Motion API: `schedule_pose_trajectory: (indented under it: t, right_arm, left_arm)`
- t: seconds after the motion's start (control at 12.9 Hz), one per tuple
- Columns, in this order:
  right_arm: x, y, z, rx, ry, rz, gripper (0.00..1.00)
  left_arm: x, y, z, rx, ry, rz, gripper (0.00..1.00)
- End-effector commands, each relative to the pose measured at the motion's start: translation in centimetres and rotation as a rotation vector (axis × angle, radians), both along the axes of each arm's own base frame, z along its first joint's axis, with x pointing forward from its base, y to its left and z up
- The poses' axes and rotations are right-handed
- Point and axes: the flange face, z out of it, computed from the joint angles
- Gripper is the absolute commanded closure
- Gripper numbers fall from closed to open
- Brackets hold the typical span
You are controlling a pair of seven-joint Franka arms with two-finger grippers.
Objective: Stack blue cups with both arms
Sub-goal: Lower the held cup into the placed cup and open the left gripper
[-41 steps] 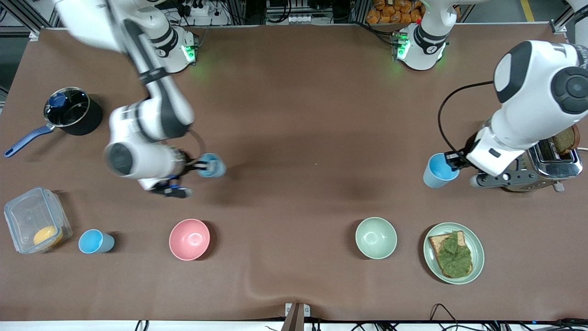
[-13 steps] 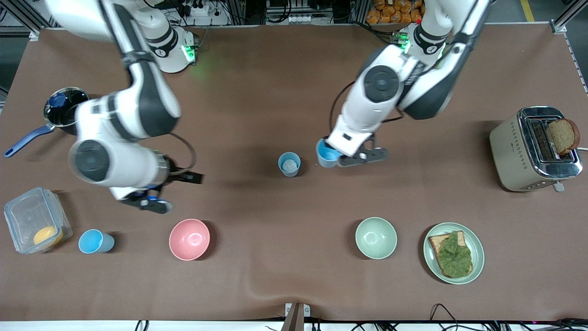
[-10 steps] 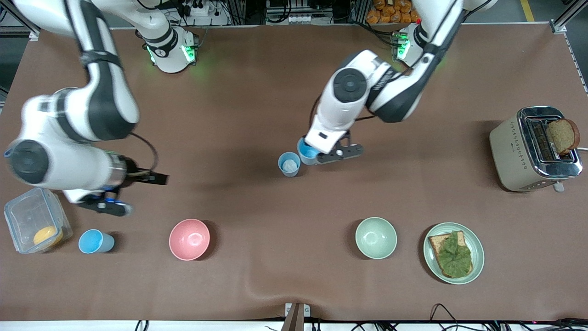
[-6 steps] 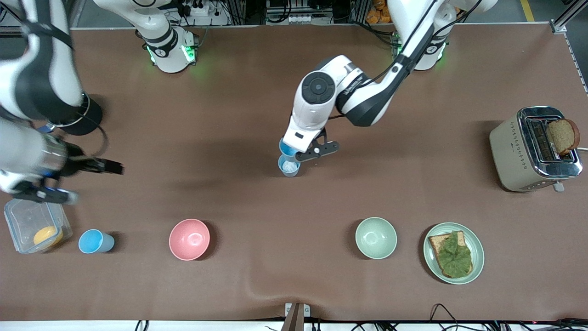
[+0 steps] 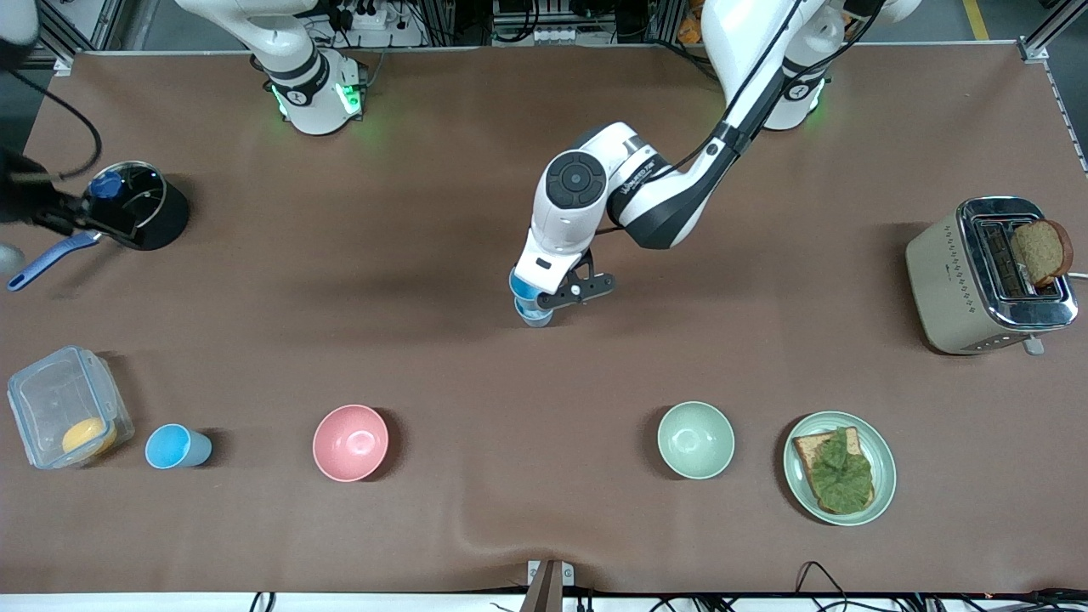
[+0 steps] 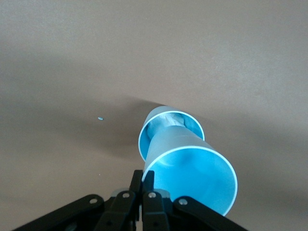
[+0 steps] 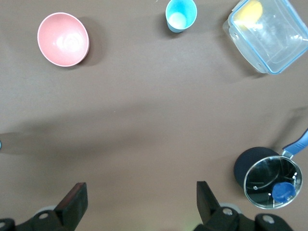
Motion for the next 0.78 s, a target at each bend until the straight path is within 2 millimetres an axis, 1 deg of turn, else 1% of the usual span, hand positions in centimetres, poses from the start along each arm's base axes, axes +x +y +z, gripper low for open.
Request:
schedule_pose_trajectory:
  t: [0.0,0.08,0.16,0.23,0.31,0.39,0.47,0.54,0.62,0.7]
  right_arm:
    - [-0.8,-0.2,0.3,-0.002,0.012,0.007,0.0]
    - [-0.6,0.0,0.5,-0.006,0.009,0.013,0.0]
    - [-0.4,0.2,0.9,-0.01,0.001,0.017,0.0]
    - [-0.3,0.4,0.9,-0.012,0.001,0.016,0.0]
    - [-0.4,0.8,0.9,-0.014,0.005,0.017,0.0]
    - [-0.3,0.7,0.9,-0.015,0.003,0.017,0.0]
    - [-0.3,0.8,0.9,-0.014,0.003,0.016,0.0]
    - [-0.2,0.8,0.9,-0.014,0.003,0.014,0.0]
    - [-0.1,0.8,0.7,-0.014,0.006,0.014,0.0]
    - [-0.1,0.8,0.6,-0.014,0.009,0.014,0.0]
  left_arm:
    - [0.5,-0.5,-0.7,0.009,-0.018,0.011,1.0]
    - [0.7,-0.3,-0.8,0.01,-0.017,0.012,0.97]
    - [0.9,-0.2,-0.7,0.009,-0.018,0.017,0.25]
    - [1.1,0.1,-0.2,0.011,-0.03,0.012,0.0]
    - [2.0,0.9,0.8,0.016,-0.056,0.018,0.0]
    - [3.3,2.5,3.0,0.032,-0.108,0.025,0.0]
    - [4.0,3.7,5.4,0.063,-0.167,0.019,0.0]
    - [5.4,6.4,8.4,0.111,-0.217,0.028,0.0]
    - [7.1,9.8,11.8,0.149,-0.263,0.053,0.0]
    - [7.7,12.2,14.6,0.163,-0.288,0.08,0.0]
